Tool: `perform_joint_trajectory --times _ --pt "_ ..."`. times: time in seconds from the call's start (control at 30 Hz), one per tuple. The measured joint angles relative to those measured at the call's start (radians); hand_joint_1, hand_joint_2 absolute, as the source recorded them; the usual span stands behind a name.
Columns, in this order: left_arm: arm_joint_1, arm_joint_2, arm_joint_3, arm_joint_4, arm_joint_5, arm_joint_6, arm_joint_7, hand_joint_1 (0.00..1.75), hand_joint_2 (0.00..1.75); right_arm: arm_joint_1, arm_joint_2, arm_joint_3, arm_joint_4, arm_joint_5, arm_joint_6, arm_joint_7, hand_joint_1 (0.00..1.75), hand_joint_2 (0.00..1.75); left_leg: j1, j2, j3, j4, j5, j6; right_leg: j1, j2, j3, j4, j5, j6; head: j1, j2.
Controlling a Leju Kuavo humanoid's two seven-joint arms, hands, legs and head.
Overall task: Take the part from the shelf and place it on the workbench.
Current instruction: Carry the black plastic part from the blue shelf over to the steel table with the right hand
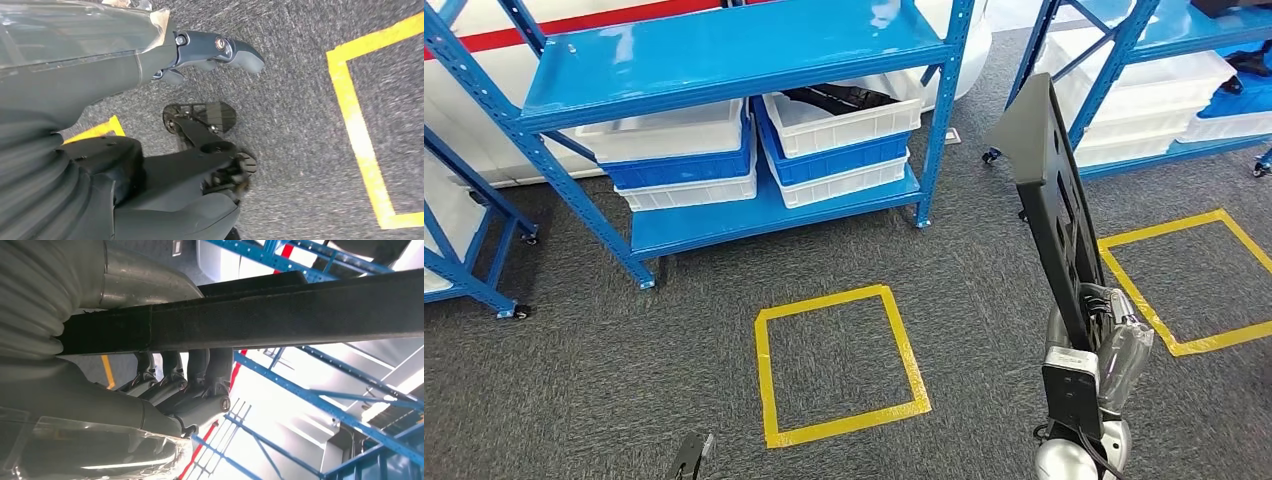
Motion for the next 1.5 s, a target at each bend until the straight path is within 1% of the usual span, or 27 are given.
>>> perform_joint_trajectory --times 0.07,0.1,0.17,0.2,0.27,0.33,0.4,0.47,0.5,0.53,0.57,0.63,0.67,0.77,0.83,0.9,0.97,1.0,1.03,1.07,1.13,1.2,1.27,1.3,1.37,1.43,1.5 --pt "0.003 0.000 0.000 0.000 -0.002 0.002 0.002 0.00 1.75 0.003 -0.003 0.005 0.000 -0.003 0.004 -0.003 1.75 1.75 0.001 -0.022 0.056 -0.114 0.071 0.009 -0.001 0.026 -0.001 0.002 0.003 0.000 -0.001 0.000" --pt "0.004 0.000 0.000 0.000 -0.003 0.004 0.003 0.00 1.75 0.005 -0.005 0.009 0.000 -0.006 0.008 -0.006 1.75 1.75 0.002 -0.049 0.090 -0.183 0.101 0.013 0.001 0.037 -0.002 0.003 0.005 0.002 -0.001 0.000" --pt "0.007 0.000 0.000 0.000 -0.007 0.008 0.004 0.00 1.75 0.008 -0.008 0.019 0.000 -0.015 0.014 -0.013 1.75 1.75 0.003 -0.090 0.128 -0.266 0.125 0.016 0.001 0.059 -0.010 0.006 0.011 0.012 0.000 0.000" --pt "0.008 0.000 0.000 0.000 -0.010 0.009 0.004 0.00 1.75 0.013 -0.010 0.024 0.000 -0.020 0.015 -0.015 1.75 1.75 0.001 -0.094 0.130 -0.273 0.123 0.017 0.000 0.069 -0.015 0.004 0.015 0.018 0.000 0.000" --pt "0.011 -0.002 -0.001 0.000 -0.017 0.009 0.005 0.00 1.75 0.029 -0.016 0.031 0.000 -0.031 0.014 -0.019 1.75 1.75 -0.001 -0.073 0.128 -0.278 0.131 0.025 -0.003 0.078 -0.025 0.001 0.022 0.032 0.000 0.000" --pt "0.013 -0.004 -0.002 0.000 -0.021 0.009 0.006 0.00 1.75 0.044 -0.023 0.037 0.000 -0.039 0.010 -0.021 1.75 1.75 -0.001 -0.045 0.126 -0.286 0.141 0.039 0.002 0.031 -0.052 0.043 -0.002 0.034 0.007 0.000" --pt "0.019 -0.005 -0.002 0.000 -0.024 0.010 0.006 0.00 1.75 0.053 -0.027 0.045 0.000 -0.042 0.006 -0.022 1.75 1.75 -0.004 -0.012 0.122 -0.288 0.146 0.047 0.006 -0.022 -0.109 0.168 -0.063 0.027 0.014 0.000" --pt "0.025 -0.004 -0.002 0.000 -0.025 0.010 0.006 0.00 1.75 0.064 -0.029 0.051 0.000 -0.042 0.004 -0.021 1.75 1.75 -0.009 0.021 0.118 -0.288 0.147 0.049 0.006 -0.033 -0.156 0.285 -0.108 0.028 0.016 0.000" --pt "0.026 -0.004 -0.002 0.000 -0.025 0.010 0.006 0.00 1.75 0.070 -0.030 0.053 0.000 -0.042 0.003 -0.020 1.75 1.75 -0.011 0.036 0.117 -0.287 0.147 0.049 0.006 -0.035 -0.153 0.295 -0.109 0.033 0.017 0.000" --pt "0.026 -0.003 -0.002 0.000 -0.025 0.010 0.006 0.00 1.75 0.074 -0.030 0.055 0.000 -0.042 0.003 -0.019 1.75 1.75 -0.012 0.049 0.117 -0.287 0.147 0.049 0.006 -0.039 -0.129 0.262 -0.097 0.039 0.018 0.000" --pt "0.026 -0.003 -0.002 0.000 -0.025 0.010 0.006 0.00 1.75 0.077 -0.031 0.058 0.001 -0.042 0.003 -0.018 1.75 1.75 -0.013 0.061 0.117 -0.287 0.147 0.049 0.007 -0.050 -0.085 0.193 -0.076 0.044 0.019 0.000" --pt "0.026 -0.003 -0.002 0.000 -0.022 0.010 0.004 0.00 1.75 0.077 -0.031 0.064 0.000 -0.042 0.002 -0.017 1.75 1.75 -0.019 0.082 0.119 -0.287 0.145 0.045 0.015 -0.086 0.001 0.047 -0.038 0.040 0.020 0.000" --pt "0.026 -0.003 -0.002 0.000 -0.020 0.010 0.004 0.00 1.75 0.076 -0.030 0.066 0.000 -0.042 0.002 -0.015 1.75 1.75 -0.021 0.090 0.120 -0.286 0.144 0.042 0.019 -0.098 0.025 0.006 -0.027 0.034 0.020 0.000" --pt "0.025 -0.004 -0.002 0.000 -0.014 0.010 0.002 0.00 1.75 0.077 -0.031 0.071 0.000 -0.042 0.006 -0.008 1.75 1.75 -0.024 0.109 0.121 -0.285 0.143 0.029 0.017 -0.081 0.029 -0.010 -0.016 0.015 0.018 0.000" --pt "0.025 -0.004 -0.002 0.000 -0.009 0.010 0.000 0.00 1.75 0.075 -0.031 0.077 0.001 -0.045 0.013 -0.004 1.75 1.75 -0.020 0.076 0.110 -0.252 0.114 0.018 0.008 -0.063 0.026 -0.017 -0.007 0.001 0.015 0.000" --pt "0.029 -0.003 -0.002 0.000 -0.003 0.014 -0.003 0.00 1.75 0.069 -0.031 0.086 0.003 -0.050 0.019 -0.004 1.75 1.75 -0.013 0.021 0.065 -0.142 0.045 0.009 0.004 -0.046 0.023 -0.020 -0.001 -0.010 0.008 0.000" --pt "0.035 -0.002 -0.002 0.000 0.000 0.022 -0.005 0.00 1.75 0.065 -0.031 0.093 0.010 -0.058 0.022 -0.005 1.75 1.75 -0.009 0.000 0.011 -0.021 -0.007 0.002 0.004 -0.025 0.017 -0.018 0.003 -0.013 0.003 0.000" --pt "0.038 -0.002 -0.002 0.000 0.001 0.028 -0.007 0.00 1.75 0.063 -0.032 0.095 0.014 -0.063 0.023 -0.005 1.75 1.75 -0.006 -0.002 0.001 -0.001 -0.006 0.000 0.003 -0.013 0.014 -0.017 0.004 -0.012 0.003 0.000" --pt "0.039 -0.002 -0.002 0.000 0.001 0.034 -0.008 0.00 1.75 0.060 -0.032 0.096 0.019 -0.067 0.024 -0.005 1.75 1.75 -0.003 -0.003 0.011 -0.021 0.015 -0.002 0.002 0.000 0.012 -0.015 0.005 -0.012 0.003 0.000" --pt "0.039 -0.001 -0.002 0.000 0.000 0.040 -0.010 0.00 1.75 0.056 -0.033 0.098 0.023 -0.071 0.025 -0.005 1.75 1.75 0.001 -0.010 0.040 -0.078 0.052 -0.004 0.000 0.013 0.011 -0.011 0.006 -0.010 0.002 0.000" --pt "0.039 0.000 -0.002 0.000 0.000 0.046 -0.012 0.00 1.75 0.046 -0.034 0.102 0.030 -0.076 0.027 -0.006 1.75 1.75 0.011 -0.050 0.106 -0.209 0.108 -0.009 -0.001 0.038 0.005 0.001 0.006 -0.004 0.001 0.000" --pt "0.039 0.001 -0.002 0.000 0.000 0.048 -0.012 0.00 1.75 0.037 -0.035 0.107 0.035 -0.077 0.028 -0.006 1.75 1.75 0.012 -0.077 0.128 -0.262 0.119 -0.008 0.002 0.059 -0.008 0.007 0.010 0.010 0.000 0.000" --pt "0.038 0.002 -0.002 0.000 0.000 0.049 -0.013 0.00 1.75 0.033 -0.036 0.110 0.039 -0.077 0.028 -0.006 1.75 1.75 0.005 -0.060 0.122 -0.264 0.124 0.006 -0.001 0.079 -0.020 0.003 0.019 0.026 0.001 0.000" --pt "0.038 0.002 -0.002 0.000 0.000 0.049 -0.013 0.00 1.75 0.033 -0.038 0.110 0.042 -0.078 0.028 -0.007 1.75 1.75 0.005 -0.049 0.121 -0.267 0.129 0.015 -0.002 0.072 -0.028 0.007 0.019 0.031 0.001 0.000" --pt "0.036 0.001 -0.002 -0.001 0.000 0.049 -0.013 0.00 1.75 0.028 -0.040 0.111 0.047 -0.078 0.028 -0.007 1.75 1.75 0.006 -0.023 0.118 -0.274 0.139 0.032 0.001 0.028 -0.064 0.066 -0.011 0.031 0.011 0.000" --pt "0.038 0.002 -0.002 -0.001 0.000 0.049 -0.014 0.00 1.75 0.021 -0.041 0.112 0.051 -0.078 0.028 -0.007 1.75 1.75 0.001 0.004 0.114 -0.275 0.141 0.040 0.003 -0.021 -0.125 0.198 -0.069 0.025 0.020 0.000" --pt "0.040 0.003 -0.002 -0.001 0.000 0.050 -0.014 0.00 1.75 0.022 -0.042 0.113 0.056 -0.078 0.028 -0.007 1.75 1.75 -0.002 0.033 0.111 -0.274 0.142 0.040 0.003 -0.033 -0.164 0.295 -0.099 0.027 0.021 0.000"
